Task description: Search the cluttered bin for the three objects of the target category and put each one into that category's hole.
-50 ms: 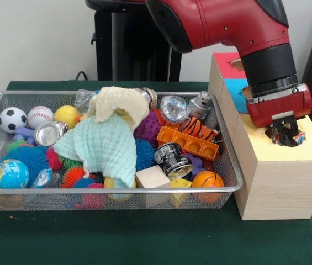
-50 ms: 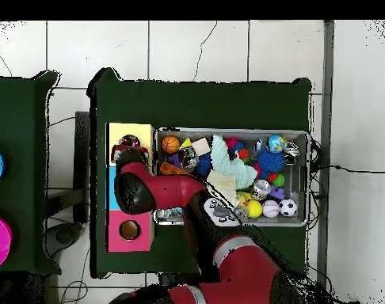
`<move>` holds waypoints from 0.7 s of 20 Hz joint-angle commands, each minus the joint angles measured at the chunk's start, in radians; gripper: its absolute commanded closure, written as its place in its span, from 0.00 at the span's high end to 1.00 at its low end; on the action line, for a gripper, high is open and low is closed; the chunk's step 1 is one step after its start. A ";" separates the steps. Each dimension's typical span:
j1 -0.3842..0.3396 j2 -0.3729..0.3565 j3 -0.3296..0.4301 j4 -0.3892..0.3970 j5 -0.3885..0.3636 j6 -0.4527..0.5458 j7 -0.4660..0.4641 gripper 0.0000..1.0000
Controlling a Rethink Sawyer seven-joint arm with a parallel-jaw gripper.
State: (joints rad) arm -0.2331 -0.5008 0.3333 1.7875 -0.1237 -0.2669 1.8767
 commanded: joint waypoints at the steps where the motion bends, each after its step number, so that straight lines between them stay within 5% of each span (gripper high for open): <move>1: 0.116 0.229 -0.276 -0.140 0.105 0.164 0.053 0.00; 5: 0.230 0.263 -0.440 -0.159 0.229 0.256 0.088 0.00; 11: 0.245 0.315 -0.467 -0.177 0.301 0.299 0.112 0.00; 14: 0.189 0.318 -0.403 -0.162 0.276 0.278 0.107 0.00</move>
State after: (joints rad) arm 0.0540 -0.4622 0.0074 1.6456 0.0970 -0.1885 1.8767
